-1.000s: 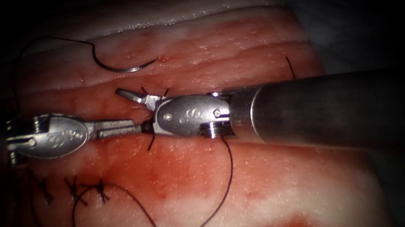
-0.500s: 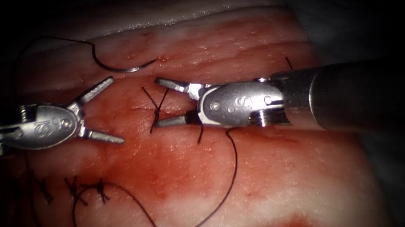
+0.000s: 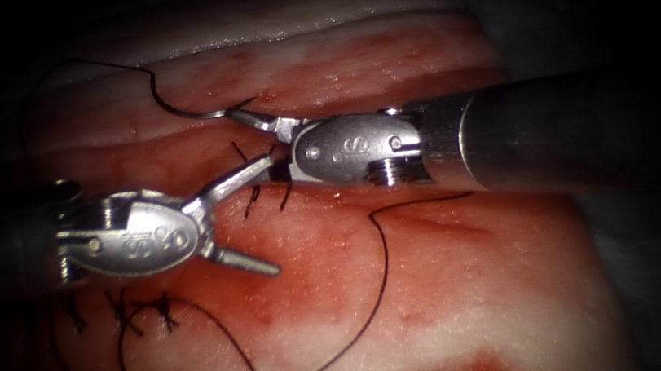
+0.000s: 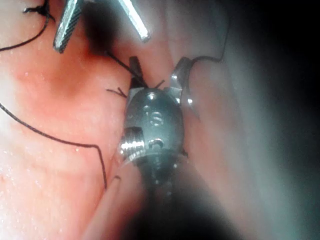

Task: Wound Closure
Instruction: Grab the cut suture piece off of the right gripper.

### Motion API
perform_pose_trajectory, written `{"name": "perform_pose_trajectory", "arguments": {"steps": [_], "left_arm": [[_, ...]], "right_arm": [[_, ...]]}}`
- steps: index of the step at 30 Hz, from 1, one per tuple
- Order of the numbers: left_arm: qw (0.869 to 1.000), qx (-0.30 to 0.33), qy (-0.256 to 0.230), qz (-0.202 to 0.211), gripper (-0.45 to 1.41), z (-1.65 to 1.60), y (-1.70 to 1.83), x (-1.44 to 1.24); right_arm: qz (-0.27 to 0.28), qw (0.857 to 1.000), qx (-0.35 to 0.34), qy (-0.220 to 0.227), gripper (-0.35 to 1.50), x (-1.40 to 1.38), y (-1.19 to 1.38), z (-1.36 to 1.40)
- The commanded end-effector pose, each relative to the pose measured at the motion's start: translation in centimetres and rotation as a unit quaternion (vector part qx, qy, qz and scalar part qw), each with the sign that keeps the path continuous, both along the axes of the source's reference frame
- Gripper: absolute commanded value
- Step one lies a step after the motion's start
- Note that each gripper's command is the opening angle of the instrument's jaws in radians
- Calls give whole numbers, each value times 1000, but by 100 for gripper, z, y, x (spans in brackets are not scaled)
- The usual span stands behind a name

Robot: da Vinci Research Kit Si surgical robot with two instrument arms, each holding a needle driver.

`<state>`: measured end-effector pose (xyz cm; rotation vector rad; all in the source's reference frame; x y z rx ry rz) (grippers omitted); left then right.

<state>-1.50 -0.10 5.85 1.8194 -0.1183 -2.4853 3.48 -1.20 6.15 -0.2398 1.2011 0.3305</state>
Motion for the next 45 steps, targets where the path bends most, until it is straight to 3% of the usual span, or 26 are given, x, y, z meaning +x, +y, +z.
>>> {"name": "perform_pose_trajectory", "arguments": {"steps": [1, 6, 7, 8, 10, 15, 17, 20, 24, 30, 31, 36, 40, 45], "left_arm": [[1000, -1, -1, 0, 57, 5, 2, -5], [1000, -7, -15, 2, 32, 1, 5, -18], [1000, -7, -17, 4, 22, 2, 5, -18], [1000, -8, -22, 7, 0, 3, 7, -18], [1000, -8, -20, 5, -5, 5, 7, -18], [1000, -11, -9, 0, 5, 16, 11, -11], [1000, -12, -9, -2, 31, 17, 9, -13], [1000, -11, -3, 5, 46, 17, 6, -13], [1000, -9, 7, 13, 47, 19, 5, -10], [1000, -12, 11, 12, 4, 27, 9, -8], [1000, -12, 11, 12, 4, 27, 9, -8], [1000, -4, 12, 8, -45, 31, 11, -6], [1000, -2, 9, 10, -45, 28, 13, -1], [1000, -5, 15, -5, -45, 10, 27, 33]], "right_arm": [[-1, 1000, -2, 1, 145, 9, 2, 5], [-2, 1000, -2, 1, 145, 9, 0, 5], [-2, 1000, -2, 1, 145, 9, 0, 5], [-2, 1000, -2, 2, 145, 9, 0, 5], [-2, 1000, -2, 2, 145, 9, 0, 5], [-3, 1000, -2, 3, 145, 10, -3, 0], [-3, 1000, -2, 3, 145, 11, -3, -1], [-3, 1000, -1, 3, 145, 11, -3, -1], [-3, 1000, -1, 4, 145, 10, -3, -2], [-5, 1000, 0, 4, 145, 10, -5, -6], [-5, 1000, 0, 4, 145, 10, -5, -6], [-8, 1000, 0, 6, 145, 12, -10, -12], [-9, 1000, 1, 8, 143, 11, -11, -16], [-12, 1000, 4, 10, 135, -6, -6, -17]]}}
